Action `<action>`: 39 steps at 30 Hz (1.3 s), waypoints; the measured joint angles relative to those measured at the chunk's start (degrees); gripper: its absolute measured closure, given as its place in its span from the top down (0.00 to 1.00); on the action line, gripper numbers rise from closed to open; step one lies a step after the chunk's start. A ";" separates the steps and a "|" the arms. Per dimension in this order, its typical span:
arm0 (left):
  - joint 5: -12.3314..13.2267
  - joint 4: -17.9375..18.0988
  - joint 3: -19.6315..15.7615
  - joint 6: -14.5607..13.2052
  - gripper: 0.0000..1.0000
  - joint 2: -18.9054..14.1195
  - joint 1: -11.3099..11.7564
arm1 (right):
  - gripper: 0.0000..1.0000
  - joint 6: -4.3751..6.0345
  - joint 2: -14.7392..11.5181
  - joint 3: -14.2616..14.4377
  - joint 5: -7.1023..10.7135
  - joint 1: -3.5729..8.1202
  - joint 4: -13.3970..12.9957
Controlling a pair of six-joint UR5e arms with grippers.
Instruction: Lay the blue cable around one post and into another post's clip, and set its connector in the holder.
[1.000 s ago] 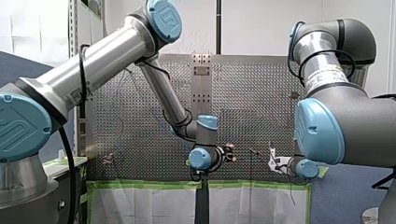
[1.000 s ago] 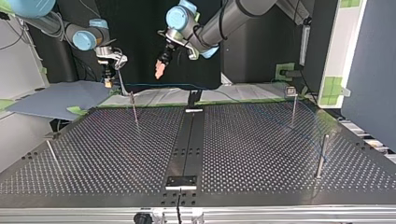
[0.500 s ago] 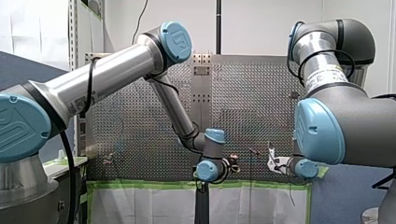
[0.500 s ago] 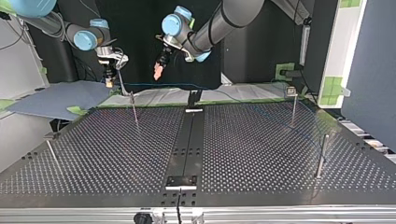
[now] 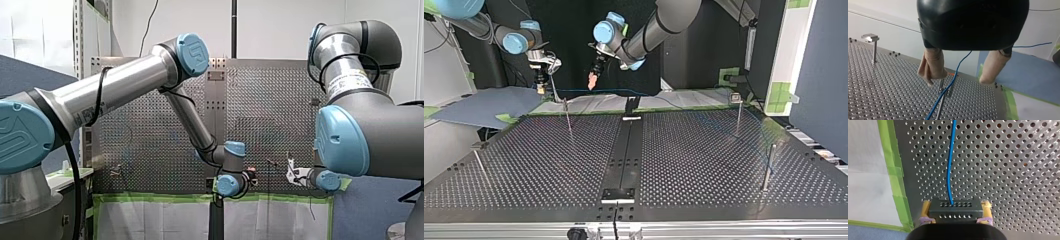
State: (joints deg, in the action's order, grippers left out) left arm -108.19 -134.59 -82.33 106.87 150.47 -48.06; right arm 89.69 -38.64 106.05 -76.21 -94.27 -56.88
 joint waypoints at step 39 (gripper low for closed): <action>-11.26 2.73 5.26 -5.59 0.62 0.07 0.81 | 0.01 0.15 0.01 0.00 0.14 0.29 0.25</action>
State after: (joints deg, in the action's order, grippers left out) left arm -119.46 -131.86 -77.07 101.28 150.55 -47.25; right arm 89.84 -38.63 106.05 -76.07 -93.98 -56.63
